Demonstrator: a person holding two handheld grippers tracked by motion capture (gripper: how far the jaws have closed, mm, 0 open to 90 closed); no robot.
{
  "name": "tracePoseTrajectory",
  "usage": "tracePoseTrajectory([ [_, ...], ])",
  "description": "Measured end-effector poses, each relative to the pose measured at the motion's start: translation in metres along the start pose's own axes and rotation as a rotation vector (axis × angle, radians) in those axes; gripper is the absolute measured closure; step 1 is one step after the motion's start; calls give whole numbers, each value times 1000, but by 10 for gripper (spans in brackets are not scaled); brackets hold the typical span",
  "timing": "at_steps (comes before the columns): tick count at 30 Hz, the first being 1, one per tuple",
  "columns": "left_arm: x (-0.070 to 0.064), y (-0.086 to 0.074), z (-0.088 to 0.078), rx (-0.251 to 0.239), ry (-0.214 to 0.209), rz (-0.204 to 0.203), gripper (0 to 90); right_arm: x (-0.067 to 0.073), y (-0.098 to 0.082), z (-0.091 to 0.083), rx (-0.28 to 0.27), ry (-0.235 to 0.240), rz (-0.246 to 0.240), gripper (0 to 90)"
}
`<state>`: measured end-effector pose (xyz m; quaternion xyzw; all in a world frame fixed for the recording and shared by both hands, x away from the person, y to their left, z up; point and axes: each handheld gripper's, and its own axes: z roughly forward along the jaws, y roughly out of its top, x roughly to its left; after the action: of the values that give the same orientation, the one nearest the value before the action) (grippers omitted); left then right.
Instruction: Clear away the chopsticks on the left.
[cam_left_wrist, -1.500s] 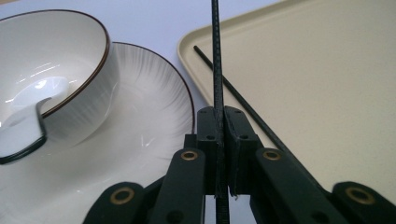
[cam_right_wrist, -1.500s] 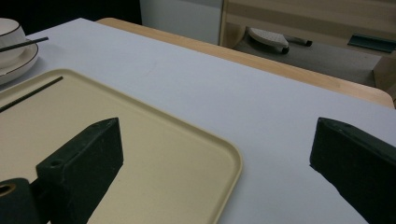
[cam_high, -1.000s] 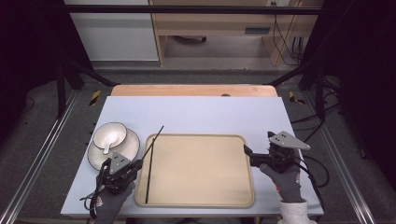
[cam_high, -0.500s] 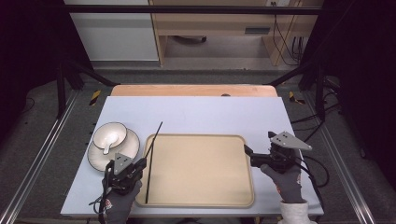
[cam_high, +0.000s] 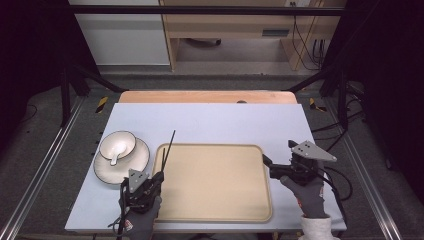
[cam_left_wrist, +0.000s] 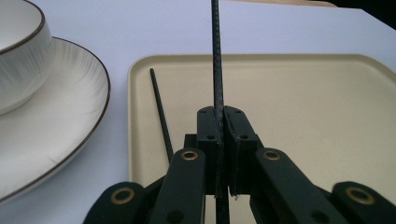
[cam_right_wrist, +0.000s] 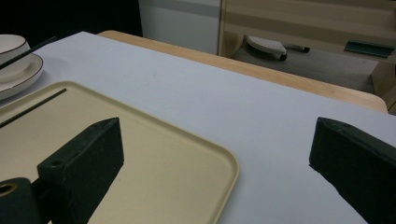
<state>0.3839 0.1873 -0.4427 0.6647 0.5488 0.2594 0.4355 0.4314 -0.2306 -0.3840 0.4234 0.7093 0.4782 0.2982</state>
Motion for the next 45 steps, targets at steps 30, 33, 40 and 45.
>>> tracePoseTrajectory([
  [30,-15,-36,26,95,65,16,853,4,-3,7,24,6,-16,32],
  [33,-15,-37,27,106,65,17,853,4,-3,7,26,6,-17,33],
  [40,-17,-38,29,117,70,21,853,5,-3,8,28,6,-18,32],
  [45,-18,-38,30,118,76,22,851,5,-4,9,33,7,-21,32],
])
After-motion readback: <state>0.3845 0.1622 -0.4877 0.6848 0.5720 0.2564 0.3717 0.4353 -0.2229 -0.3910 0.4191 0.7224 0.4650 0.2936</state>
